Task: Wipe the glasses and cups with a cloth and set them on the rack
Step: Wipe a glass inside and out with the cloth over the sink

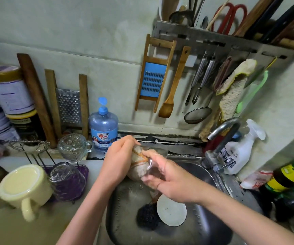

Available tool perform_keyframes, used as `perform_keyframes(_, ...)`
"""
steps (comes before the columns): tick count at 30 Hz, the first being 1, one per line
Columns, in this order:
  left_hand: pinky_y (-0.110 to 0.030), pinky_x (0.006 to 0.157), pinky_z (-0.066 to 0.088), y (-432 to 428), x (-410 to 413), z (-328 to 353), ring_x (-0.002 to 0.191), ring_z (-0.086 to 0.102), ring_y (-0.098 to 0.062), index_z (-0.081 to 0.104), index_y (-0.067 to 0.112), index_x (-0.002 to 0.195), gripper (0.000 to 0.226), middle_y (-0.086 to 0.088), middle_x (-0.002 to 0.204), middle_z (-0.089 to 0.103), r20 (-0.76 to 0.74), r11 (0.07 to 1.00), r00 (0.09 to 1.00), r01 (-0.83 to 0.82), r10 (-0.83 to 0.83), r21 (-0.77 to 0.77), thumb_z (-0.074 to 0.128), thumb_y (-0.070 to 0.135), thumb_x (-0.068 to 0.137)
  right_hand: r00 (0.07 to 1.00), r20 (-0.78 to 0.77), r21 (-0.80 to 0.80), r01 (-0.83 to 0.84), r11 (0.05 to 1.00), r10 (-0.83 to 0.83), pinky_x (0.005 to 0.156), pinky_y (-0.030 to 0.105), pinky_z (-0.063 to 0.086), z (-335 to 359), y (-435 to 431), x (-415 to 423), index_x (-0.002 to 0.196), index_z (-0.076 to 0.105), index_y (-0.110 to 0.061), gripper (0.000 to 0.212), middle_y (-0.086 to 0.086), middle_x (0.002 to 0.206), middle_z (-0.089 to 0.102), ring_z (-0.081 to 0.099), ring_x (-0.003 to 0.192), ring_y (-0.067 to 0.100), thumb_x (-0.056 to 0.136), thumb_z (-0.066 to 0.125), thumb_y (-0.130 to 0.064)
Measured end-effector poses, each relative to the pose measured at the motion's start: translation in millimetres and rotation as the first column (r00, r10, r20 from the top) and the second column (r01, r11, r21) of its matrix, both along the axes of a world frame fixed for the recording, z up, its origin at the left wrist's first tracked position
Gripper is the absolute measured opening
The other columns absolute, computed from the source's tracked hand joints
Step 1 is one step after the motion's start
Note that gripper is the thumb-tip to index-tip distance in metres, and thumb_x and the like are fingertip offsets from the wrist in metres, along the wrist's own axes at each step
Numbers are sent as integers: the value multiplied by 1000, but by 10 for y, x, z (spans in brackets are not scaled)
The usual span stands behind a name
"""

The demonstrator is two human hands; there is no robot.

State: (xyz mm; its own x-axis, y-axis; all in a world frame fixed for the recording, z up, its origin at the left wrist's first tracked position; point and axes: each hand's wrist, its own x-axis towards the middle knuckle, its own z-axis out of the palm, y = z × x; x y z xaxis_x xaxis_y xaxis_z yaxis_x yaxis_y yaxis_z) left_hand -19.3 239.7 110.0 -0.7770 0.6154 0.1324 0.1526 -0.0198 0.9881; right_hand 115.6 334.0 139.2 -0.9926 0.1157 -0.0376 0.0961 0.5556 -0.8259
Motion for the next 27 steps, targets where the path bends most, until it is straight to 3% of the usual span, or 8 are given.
perform_keyframes(3, -38, 75, 45, -3, -27, 53, 73, 55, -17, 65, 12, 66, 29, 4, 66, 62, 8, 1000, 1000, -3, 3, 21, 43, 31, 73, 999, 35, -235, 7, 972, 1, 94, 15, 42, 0, -10, -58, 130, 38, -23, 44, -11, 115, 58, 55, 101, -8, 90, 52, -12)
perform_keyframes(6, -28, 69, 43, -12, -52, 89, 69, 54, -11, 64, 10, 64, 28, 5, 64, 62, 18, 997, 997, 71, -71, 38, 44, 27, 72, 999, 13, -264, 43, 964, -41, 85, 14, 48, 33, 7, -62, 122, 45, -14, 35, -6, 105, 61, 61, 88, -7, 88, 52, -8)
perform_keyframes(9, -20, 63, 43, -12, -38, 51, 66, 54, -5, 65, 13, 63, 27, 8, 62, 62, 43, 989, 988, 147, -148, 19, 44, 26, 74, 999, 44, -180, 20, 983, -12, 55, 7, 47, 61, 66, -20, 119, 44, -5, 27, -8, 77, 68, 61, 55, -8, 98, 36, 11)
perform_keyframes(13, -21, 50, 41, -31, -92, -37, 61, 53, -15, 62, 10, 64, 33, 1, 58, 59, 233, 995, 967, 102, -97, -9, 43, 10, 91, 993, 113, -223, 50, 974, -25, 69, 6, 46, 160, 130, 102, 123, 51, -8, 33, -11, 93, 70, 60, 77, -11, 96, 42, 8)
perform_keyframes(18, -16, 38, 38, -30, -84, 16, 41, 53, -14, 55, 13, 65, 31, 0, 47, 54, 462, 996, 886, 69, -32, -64, 42, 14, 93, 999, -35, 95, 39, 995, -36, 102, 34, 46, 152, 118, 159, 133, 50, -27, 41, -10, 121, 64, 58, 113, 6, 95, 42, -14)
perform_keyframes(22, -25, 47, 44, 23, -63, 39, 57, 55, -24, 58, 16, 62, 31, -6, 60, 56, 414, 994, 910, 26, 20, -105, 44, 15, 90, 993, -37, 384, -88, 919, 110, 108, 16, 30, 25, 43, 151, 135, 42, -15, 37, -12, 131, 48, 41, 117, -5, 99, 42, -13)
perform_keyframes(24, -22, 39, 43, 28, -23, 52, 50, 57, -20, 57, 14, 63, 32, -5, 57, 57, 413, 991, 910, 87, -37, -102, 42, 15, 92, 977, -4, 676, -154, 721, 212, 109, 19, 32, -3, 63, 121, 136, 44, -14, 52, -5, 126, 53, 41, 116, 5, 86, 50, -5)
perform_keyframes(27, -19, 35, 40, -16, 52, 90, 40, 55, -15, 55, 15, 57, 40, -3, 49, 57, 482, 968, 860, 236, -166, -87, 40, 18, 93, 940, -77, 891, -85, 446, 332, 75, 27, 50, 6, 144, 35, 118, 59, -15, 42, 1, 103, 66, 48, 93, 17, 80, 42, -12)
